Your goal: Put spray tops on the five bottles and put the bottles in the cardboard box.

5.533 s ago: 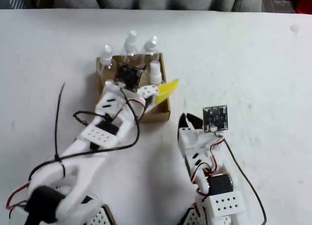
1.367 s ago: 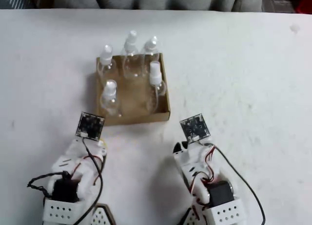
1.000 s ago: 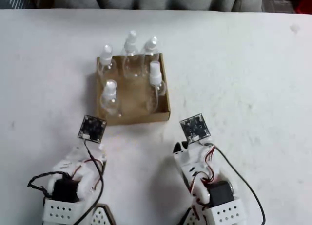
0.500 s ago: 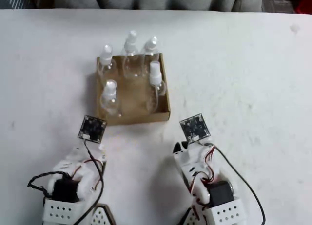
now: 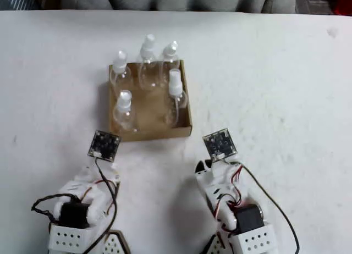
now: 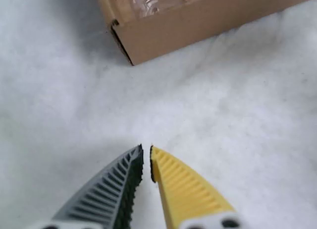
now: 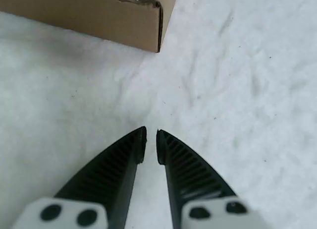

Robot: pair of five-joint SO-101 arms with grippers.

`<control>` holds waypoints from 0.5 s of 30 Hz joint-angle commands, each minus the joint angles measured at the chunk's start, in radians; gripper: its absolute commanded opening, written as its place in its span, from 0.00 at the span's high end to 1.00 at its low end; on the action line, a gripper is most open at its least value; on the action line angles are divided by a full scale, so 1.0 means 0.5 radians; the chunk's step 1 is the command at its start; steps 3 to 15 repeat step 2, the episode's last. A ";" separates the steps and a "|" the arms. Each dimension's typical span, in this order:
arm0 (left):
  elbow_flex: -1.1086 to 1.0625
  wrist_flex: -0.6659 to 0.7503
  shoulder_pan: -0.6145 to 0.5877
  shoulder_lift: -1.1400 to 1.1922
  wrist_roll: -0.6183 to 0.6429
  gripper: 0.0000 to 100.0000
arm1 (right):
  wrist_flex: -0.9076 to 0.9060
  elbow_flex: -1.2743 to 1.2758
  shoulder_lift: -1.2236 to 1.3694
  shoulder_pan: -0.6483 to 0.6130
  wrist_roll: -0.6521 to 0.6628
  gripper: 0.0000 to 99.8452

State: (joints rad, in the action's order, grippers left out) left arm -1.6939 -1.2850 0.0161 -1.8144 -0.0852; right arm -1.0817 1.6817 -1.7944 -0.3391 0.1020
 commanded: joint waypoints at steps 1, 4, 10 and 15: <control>0.003 -0.009 -0.020 -0.026 -0.018 0.98 | -0.008 0.018 -0.014 -0.014 0.018 0.98; 0.003 -0.009 -0.020 -0.026 -0.018 0.98 | -0.008 0.018 -0.014 -0.014 0.018 0.98; 0.003 -0.009 -0.020 -0.026 -0.018 0.98 | -0.008 0.018 -0.014 -0.014 0.018 0.98; 0.003 -0.009 -0.020 -0.026 -0.018 0.98 | -0.008 0.018 -0.014 -0.014 0.018 0.98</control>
